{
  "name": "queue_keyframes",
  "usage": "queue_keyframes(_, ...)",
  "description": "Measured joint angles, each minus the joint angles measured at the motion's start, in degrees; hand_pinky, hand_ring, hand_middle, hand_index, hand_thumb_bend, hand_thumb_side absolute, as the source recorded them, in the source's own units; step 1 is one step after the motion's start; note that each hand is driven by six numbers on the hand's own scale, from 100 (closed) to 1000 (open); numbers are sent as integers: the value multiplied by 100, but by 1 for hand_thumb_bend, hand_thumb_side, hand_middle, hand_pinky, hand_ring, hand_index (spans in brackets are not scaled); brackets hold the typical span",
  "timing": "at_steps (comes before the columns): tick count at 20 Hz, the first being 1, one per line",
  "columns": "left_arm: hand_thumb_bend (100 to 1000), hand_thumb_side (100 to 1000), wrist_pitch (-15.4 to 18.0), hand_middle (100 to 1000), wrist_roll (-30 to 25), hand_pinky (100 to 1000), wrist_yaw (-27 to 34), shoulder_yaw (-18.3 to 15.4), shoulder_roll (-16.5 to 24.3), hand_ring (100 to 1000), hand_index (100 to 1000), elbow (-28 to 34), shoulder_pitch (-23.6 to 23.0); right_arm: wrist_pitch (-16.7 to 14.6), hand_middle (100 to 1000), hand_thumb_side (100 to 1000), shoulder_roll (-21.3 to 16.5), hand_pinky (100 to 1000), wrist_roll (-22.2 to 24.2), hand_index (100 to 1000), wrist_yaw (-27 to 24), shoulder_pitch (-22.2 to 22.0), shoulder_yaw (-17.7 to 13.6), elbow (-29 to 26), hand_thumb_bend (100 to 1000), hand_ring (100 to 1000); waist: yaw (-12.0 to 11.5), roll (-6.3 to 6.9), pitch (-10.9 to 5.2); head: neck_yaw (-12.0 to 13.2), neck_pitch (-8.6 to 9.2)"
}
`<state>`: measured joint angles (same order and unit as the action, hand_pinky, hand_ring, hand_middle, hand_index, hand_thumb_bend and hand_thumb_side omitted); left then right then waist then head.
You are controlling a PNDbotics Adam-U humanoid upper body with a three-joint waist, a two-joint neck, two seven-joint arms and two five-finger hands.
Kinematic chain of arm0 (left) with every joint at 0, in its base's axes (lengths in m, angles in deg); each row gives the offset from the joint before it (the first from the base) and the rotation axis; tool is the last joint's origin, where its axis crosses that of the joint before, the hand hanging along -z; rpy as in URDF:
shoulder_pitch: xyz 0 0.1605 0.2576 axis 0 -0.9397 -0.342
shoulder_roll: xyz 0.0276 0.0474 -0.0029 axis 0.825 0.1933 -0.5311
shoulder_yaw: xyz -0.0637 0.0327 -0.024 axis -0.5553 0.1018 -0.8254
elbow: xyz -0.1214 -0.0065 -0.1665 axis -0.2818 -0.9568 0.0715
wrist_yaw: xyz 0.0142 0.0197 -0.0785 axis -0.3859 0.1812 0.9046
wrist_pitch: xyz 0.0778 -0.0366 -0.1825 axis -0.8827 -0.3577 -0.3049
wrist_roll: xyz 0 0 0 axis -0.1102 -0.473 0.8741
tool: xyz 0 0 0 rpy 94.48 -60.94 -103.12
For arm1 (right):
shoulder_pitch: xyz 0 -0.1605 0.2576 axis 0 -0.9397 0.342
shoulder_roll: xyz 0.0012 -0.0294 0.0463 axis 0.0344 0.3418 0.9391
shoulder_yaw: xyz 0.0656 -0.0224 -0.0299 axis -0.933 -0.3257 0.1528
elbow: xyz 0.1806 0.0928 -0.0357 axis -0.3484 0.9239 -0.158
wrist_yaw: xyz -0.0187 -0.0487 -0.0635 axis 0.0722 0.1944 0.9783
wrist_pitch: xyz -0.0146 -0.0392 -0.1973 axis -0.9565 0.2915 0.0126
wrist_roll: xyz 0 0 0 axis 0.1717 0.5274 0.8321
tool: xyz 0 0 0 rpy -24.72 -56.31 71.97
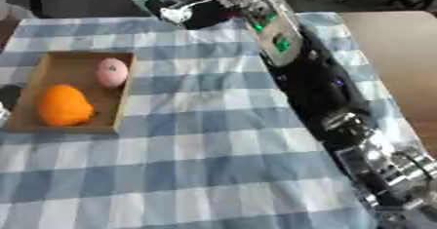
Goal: Pick up objects on the table and place them in the box.
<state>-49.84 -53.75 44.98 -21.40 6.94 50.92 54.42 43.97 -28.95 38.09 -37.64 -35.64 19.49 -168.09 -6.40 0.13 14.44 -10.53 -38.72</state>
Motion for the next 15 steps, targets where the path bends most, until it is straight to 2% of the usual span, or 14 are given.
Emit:
queue_keyframes(6,463,100,-20,517,109,497,-32,-95,45,545,674,-38,-127,452,731,453,-455,750,-181,764,-716,-1101,-435,-963,233,679,127,43,0,188,-66)
queue_keyframes(11,469,100,-26,517,173,497,-38,-150,47,545,674,-48,-190,735,725,462,-509,741,-424,761,-1032,-1933,-840,-1607,214,671,205,62,6,369,-206)
queue_keyframes(15,473,100,-29,517,211,497,-62,-175,47,544,674,-49,-236,904,719,471,-465,732,-592,756,-1158,-2419,-1080,-1996,200,662,287,92,19,508,-329)
